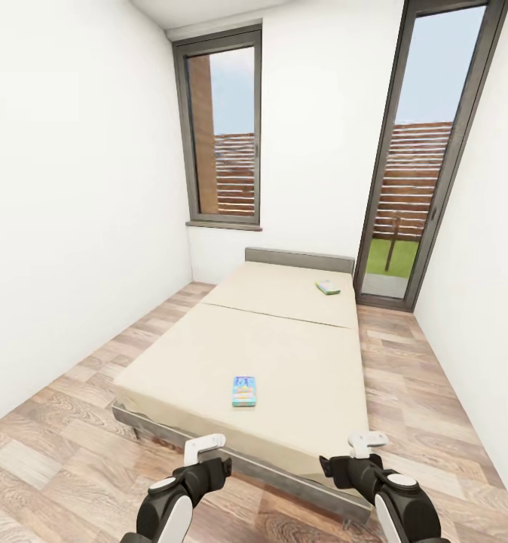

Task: Put all the toys in the child's room - the three board games (two on the bed and one on the table), the two jigsaw puzzles on the table, and the tennis ball on the table - inside the toy box on the table in the child's room.

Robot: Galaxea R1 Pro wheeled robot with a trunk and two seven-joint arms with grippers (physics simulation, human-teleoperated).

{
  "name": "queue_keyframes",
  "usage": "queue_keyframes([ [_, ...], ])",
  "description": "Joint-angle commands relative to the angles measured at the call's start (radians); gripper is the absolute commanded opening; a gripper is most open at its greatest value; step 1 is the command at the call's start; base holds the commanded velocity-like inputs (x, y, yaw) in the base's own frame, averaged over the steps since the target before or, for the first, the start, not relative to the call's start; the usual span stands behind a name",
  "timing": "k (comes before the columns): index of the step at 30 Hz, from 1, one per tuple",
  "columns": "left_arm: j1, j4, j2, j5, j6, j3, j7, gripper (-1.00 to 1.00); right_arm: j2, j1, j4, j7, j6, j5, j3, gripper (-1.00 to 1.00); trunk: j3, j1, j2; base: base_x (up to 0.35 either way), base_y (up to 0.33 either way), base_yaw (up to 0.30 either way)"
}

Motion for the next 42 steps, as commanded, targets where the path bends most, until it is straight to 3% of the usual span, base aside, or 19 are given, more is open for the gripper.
queue_keyframes([
  [1, -0.001, -0.001, 0.000, 0.011, 0.002, -0.001, 0.010, 1.00, 0.000, -0.001, -0.001, 0.004, 0.005, 0.001, -0.001, 1.00, -0.001, 0.000, -0.001, 0.000, 0.000, 0.000],
  [21, 0.002, 0.006, 0.000, 0.011, -0.036, -0.002, 0.010, 1.00, 0.008, -0.001, -0.013, 0.005, 0.005, 0.001, 0.013, 1.00, -0.001, 0.000, -0.001, 0.000, 0.000, 0.000],
  [42, 0.004, 0.013, 0.000, 0.011, -0.064, -0.001, 0.011, 1.00, 0.000, -0.009, -0.014, 0.008, 0.006, -0.009, -0.001, 1.00, -0.001, 0.000, -0.001, 0.000, -0.004, 0.053],
])
